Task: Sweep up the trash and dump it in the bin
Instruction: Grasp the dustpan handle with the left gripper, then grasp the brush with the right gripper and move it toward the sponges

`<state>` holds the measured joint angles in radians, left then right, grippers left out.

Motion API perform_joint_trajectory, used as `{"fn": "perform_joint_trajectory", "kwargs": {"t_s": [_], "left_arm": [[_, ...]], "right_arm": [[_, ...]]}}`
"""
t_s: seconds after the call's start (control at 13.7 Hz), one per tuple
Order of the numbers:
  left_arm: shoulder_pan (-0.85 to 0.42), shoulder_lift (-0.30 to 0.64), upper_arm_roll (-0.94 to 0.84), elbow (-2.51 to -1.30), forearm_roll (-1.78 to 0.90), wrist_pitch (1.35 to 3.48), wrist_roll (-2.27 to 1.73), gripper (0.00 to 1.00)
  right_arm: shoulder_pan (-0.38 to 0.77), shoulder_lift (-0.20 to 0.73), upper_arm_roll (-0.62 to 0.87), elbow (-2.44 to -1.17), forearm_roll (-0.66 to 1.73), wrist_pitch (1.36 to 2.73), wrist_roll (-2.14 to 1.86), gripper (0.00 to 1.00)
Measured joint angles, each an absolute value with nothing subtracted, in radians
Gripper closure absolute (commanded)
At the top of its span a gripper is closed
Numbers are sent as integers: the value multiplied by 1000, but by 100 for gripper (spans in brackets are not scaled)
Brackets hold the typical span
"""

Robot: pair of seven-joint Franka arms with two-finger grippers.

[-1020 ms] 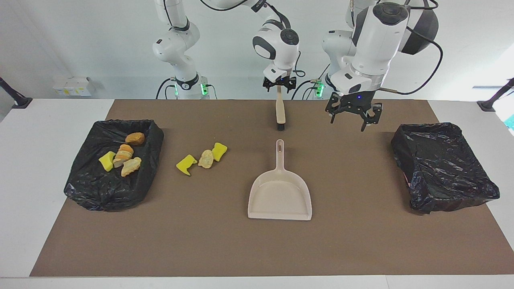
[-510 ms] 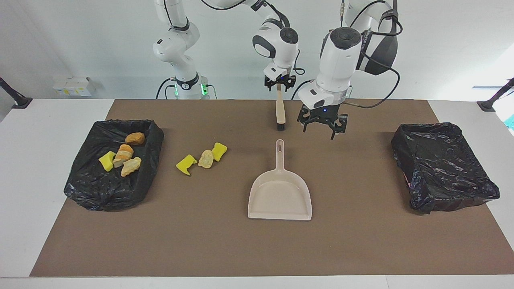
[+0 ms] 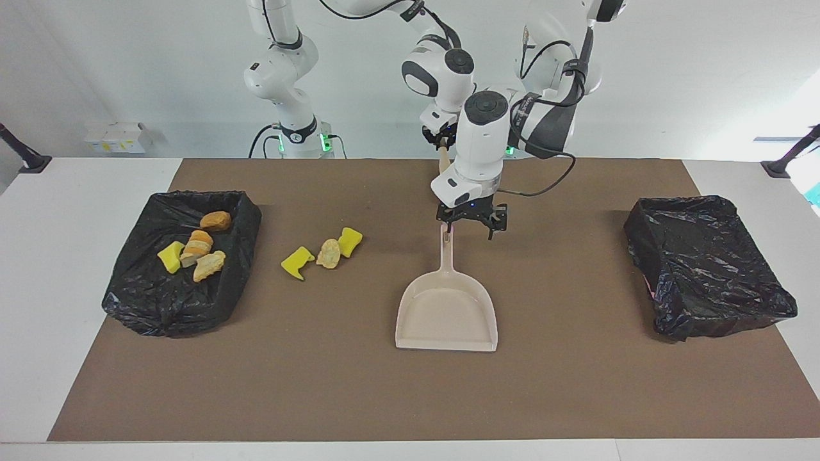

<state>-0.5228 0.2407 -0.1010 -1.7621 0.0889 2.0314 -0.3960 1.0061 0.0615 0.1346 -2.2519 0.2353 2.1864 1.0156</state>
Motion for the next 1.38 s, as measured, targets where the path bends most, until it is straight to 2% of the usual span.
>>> {"fn": "perform_joint_trajectory", "kwargs": {"t_s": [0.29,0.73,0.8,1.02,1.17,1.38], "left_arm": [[-552,268,-101,-1787,89,2085,-465,0],[-572,342,-100,-1801,89,2158,-523,0],[-572,348,-99,-1801,89,2165,-525,5],[-572,349,-96,-1800,89,2167,-528,45],[-572,350,-97,-1801,89,2167,-528,66],[-572,351,-99,-1801,89,2165,-528,82]], "right_arm": [[999,62,126,-2246,256,2180,1023,100],[907,56,110,-2213,255,2059,1083,100],[886,51,108,-2210,253,2033,1092,100],[778,0,107,-2198,241,1915,1078,100],[678,-66,105,-2194,229,1813,1000,100],[537,-151,102,-2193,150,1691,853,100]]}}
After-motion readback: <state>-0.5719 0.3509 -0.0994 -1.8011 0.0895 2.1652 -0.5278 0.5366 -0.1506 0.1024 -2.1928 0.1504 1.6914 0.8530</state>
